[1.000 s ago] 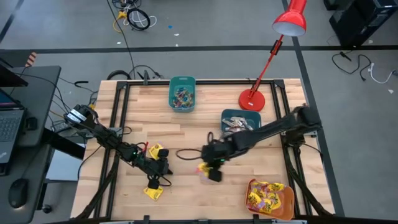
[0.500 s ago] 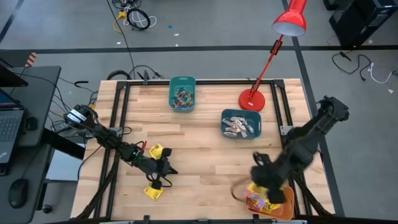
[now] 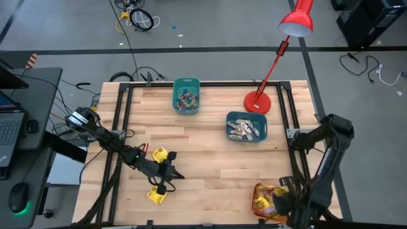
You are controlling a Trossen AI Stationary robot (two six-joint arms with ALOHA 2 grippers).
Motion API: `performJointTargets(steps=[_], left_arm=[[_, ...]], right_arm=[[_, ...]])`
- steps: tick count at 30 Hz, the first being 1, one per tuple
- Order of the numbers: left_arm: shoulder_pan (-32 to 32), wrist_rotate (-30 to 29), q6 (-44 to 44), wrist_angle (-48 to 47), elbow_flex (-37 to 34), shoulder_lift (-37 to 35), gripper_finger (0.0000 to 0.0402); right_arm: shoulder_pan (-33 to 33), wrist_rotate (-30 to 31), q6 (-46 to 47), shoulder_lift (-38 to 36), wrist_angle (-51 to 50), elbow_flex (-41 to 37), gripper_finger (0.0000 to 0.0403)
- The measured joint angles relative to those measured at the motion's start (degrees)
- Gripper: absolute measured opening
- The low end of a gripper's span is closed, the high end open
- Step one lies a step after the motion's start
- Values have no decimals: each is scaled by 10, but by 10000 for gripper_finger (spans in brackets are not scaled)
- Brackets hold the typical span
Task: Sort candy
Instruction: Put the yellow candy bag into the orange bin
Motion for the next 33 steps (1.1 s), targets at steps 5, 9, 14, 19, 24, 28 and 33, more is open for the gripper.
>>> performJointTargets(steps=[5,9,14,19,24,28,33], left_arm=[[0,0,19,46,0,0,1],[0,0,32,53,0,0,1],[0,-2,33,53,0,0,1],[0,-3,34,52,0,0,1],[0,-5,33,52,0,0,1],[0,-5,28,52,0,0,1],[0,-5,24,53,0,0,1]], right_arm=[[13,7,-30,49,0,0,0],[9,8,-44,72,-2,0,0],[5,6,-25,76,-12,0,3],[1,5,18,71,-13,0,22],[-1,5,50,71,-17,0,54],[-1,3,73,71,-29,0,86],[-1,2,82,71,-56,12,121]])
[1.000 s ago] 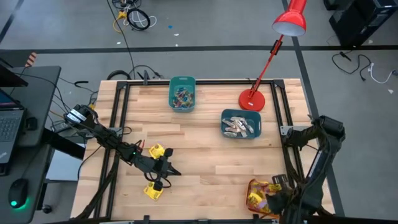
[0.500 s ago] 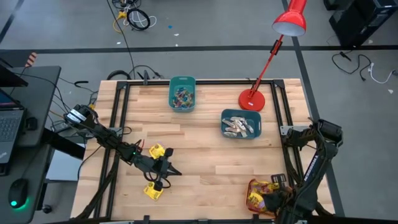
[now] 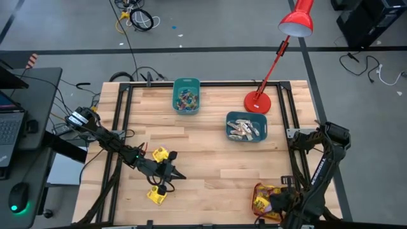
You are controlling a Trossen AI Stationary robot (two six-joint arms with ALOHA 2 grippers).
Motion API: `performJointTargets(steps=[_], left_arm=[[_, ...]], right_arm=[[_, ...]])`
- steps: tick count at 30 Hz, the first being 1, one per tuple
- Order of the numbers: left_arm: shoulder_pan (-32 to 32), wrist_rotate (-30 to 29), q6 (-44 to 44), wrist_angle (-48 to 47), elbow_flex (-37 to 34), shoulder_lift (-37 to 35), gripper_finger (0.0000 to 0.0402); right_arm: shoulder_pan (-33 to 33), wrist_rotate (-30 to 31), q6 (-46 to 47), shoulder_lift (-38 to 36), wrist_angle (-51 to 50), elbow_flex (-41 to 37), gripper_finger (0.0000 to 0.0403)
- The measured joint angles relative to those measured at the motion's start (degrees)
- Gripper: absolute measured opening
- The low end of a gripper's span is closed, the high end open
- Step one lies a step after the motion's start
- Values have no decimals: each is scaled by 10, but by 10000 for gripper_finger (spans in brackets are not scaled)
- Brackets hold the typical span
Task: Sort candy
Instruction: Put the yellow candy bag into the orange bin
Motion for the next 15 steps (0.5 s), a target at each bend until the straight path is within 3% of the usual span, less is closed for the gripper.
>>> performJointTargets(steps=[5,15], left_arm=[[0,0,-7,24,0,0,1],[-17,1,-7,74,0,-19,1]], right_arm=[[0,24,15,0,-73,52,138],[-20,202,-3,0,-128,147,137]])
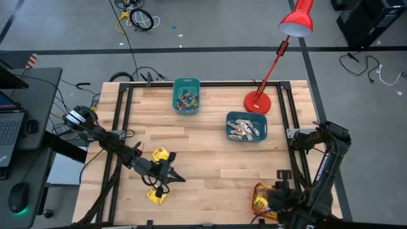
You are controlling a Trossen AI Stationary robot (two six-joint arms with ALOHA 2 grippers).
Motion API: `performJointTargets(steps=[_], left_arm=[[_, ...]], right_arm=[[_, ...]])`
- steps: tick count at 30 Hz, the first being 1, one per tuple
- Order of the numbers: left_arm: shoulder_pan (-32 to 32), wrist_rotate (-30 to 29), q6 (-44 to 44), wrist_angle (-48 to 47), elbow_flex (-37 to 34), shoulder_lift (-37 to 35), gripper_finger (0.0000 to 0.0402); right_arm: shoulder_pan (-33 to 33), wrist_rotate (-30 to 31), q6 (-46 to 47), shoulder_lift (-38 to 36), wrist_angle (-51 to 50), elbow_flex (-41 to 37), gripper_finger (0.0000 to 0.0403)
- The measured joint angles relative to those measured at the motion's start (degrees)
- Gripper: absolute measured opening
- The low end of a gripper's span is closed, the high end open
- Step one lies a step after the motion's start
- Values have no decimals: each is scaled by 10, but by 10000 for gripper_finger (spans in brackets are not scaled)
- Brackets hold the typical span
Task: Sort candy
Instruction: Put the yellow candy bag into the orange bin
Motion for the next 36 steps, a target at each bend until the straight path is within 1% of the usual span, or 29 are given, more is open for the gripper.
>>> performJointTargets(steps=[2,5,7,9,12,14,17,20,24,31,33,36], left_arm=[[-4,-1,0,-25,0,-19,1],[-13,-10,-16,-89,0,-63,1],[-18,-16,-40,-157,0,-100,1],[-20,-23,-75,-241,0,-141,1],[-20,-22,-139,-371,0,-200,1],[-20,-21,-186,-445,0,-238,1],[-20,-21,-267,-555,0,-283,1],[-20,-20,-329,-653,0,-306,1],[-20,-47,-363,-751,0,-307,4],[-4,-152,-401,-868,0,-294,9],[0,-160,-401,-893,0,-285,9],[2,-160,-392,-893,0,-268,9]], right_arm=[[-12,43,-20,0,0,4,137],[-42,124,-47,0,4,4,135],[-75,171,-57,0,10,4,135],[-116,194,-58,0,23,4,135],[-187,194,-59,0,56,4,133],[-232,182,-78,0,98,4,132],[-285,138,-177,0,192,4,133],[-312,108,-284,1,283,4,133],[-341,104,-374,1,376,4,131],[-385,97,-474,2,536,-38,129],[-391,97,-485,2,569,-54,128],[-394,98,-488,2,602,-80,126]])
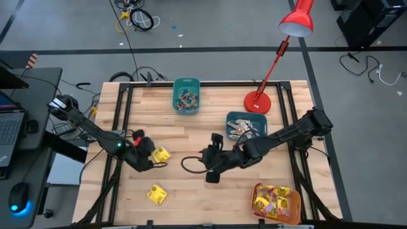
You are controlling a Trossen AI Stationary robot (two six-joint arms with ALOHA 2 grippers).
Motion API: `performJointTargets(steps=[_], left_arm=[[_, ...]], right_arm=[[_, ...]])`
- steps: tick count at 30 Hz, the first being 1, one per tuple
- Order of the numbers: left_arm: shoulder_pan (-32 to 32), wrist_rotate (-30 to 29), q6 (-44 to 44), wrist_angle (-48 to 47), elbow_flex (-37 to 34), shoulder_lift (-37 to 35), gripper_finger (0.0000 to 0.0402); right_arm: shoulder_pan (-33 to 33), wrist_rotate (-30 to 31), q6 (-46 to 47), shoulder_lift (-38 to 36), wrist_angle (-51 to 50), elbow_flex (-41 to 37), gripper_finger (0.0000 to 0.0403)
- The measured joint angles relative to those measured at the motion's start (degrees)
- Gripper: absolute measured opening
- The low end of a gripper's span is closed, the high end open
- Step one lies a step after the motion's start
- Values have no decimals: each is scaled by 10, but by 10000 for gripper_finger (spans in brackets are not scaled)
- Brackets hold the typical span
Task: Sort candy
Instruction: Put the yellow candy bag into the orange bin
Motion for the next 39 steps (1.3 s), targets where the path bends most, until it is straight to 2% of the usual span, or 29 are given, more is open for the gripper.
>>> performJointTargets(steps=[9,11,16,21,29,32,35,39], left_arm=[[0,-1,15,34,-1,62,9],[0,-4,15,35,-1,73,9],[0,-10,16,55,-1,94,10],[0,2,23,95,-1,116,10],[0,38,127,246,0,156,10],[0,50,139,285,0,169,10],[0,60,137,318,0,180,10],[-1,73,134,350,0,195,10]], right_arm=[[0,12,-27,26,184,-102,125],[0,16,-31,35,192,-112,124],[-1,21,-37,56,217,-115,124],[-2,21,-82,84,266,-115,124],[-2,9,-138,127,318,-114,123],[-2,-20,-165,149,349,-112,125],[-2,-50,-185,177,398,-104,137],[-2,-56,-210,223,409,-71,159]])
